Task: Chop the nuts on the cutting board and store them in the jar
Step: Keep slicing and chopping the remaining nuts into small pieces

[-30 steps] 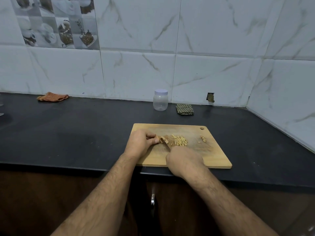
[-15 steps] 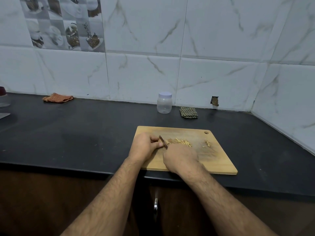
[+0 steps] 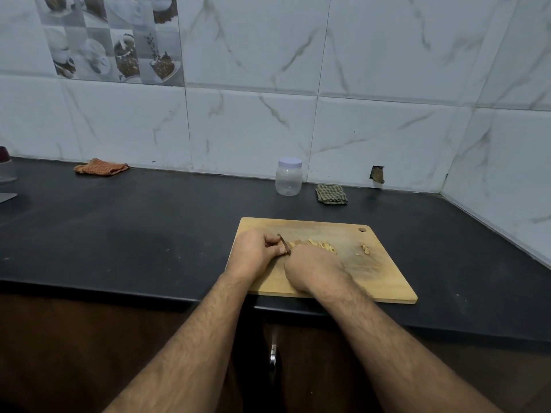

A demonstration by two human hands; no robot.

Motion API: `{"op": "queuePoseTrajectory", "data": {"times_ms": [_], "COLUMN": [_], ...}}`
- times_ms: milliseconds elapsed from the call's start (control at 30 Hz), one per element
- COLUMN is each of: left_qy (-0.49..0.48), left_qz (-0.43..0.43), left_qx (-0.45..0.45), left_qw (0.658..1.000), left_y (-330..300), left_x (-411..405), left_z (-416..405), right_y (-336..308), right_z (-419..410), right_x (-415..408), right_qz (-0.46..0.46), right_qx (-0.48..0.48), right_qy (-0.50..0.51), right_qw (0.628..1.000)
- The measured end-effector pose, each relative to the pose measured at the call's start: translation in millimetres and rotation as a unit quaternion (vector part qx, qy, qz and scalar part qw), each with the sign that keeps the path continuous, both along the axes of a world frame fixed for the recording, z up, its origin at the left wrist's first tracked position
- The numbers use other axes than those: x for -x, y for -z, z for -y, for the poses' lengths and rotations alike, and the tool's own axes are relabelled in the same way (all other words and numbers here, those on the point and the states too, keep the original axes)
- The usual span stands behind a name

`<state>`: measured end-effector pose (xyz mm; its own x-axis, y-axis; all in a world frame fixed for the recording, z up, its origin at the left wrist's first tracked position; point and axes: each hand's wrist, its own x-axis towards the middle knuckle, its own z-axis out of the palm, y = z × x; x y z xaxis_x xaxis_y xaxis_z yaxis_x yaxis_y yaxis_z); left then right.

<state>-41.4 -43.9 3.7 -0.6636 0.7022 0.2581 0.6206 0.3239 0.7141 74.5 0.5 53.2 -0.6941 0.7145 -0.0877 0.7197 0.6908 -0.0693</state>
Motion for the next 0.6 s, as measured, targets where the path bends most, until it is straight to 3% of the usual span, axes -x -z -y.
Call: {"op": "queuePoseTrajectory", "data": {"times_ms": [600], "left_qy": [-0.011], "left_qz": [0.016], "left_qx": [0.016], "left_qw": [1.000], "left_y": [-2.4], "left_x": [-1.0], "left_z": [0.7], "right_y": [4.2], "right_z": [11.0], "right_x": [-30.6], "right_qz": [0.055], "right_qx": [0.005], "right_qy": [-0.002], "right_qw": [0.998]}}
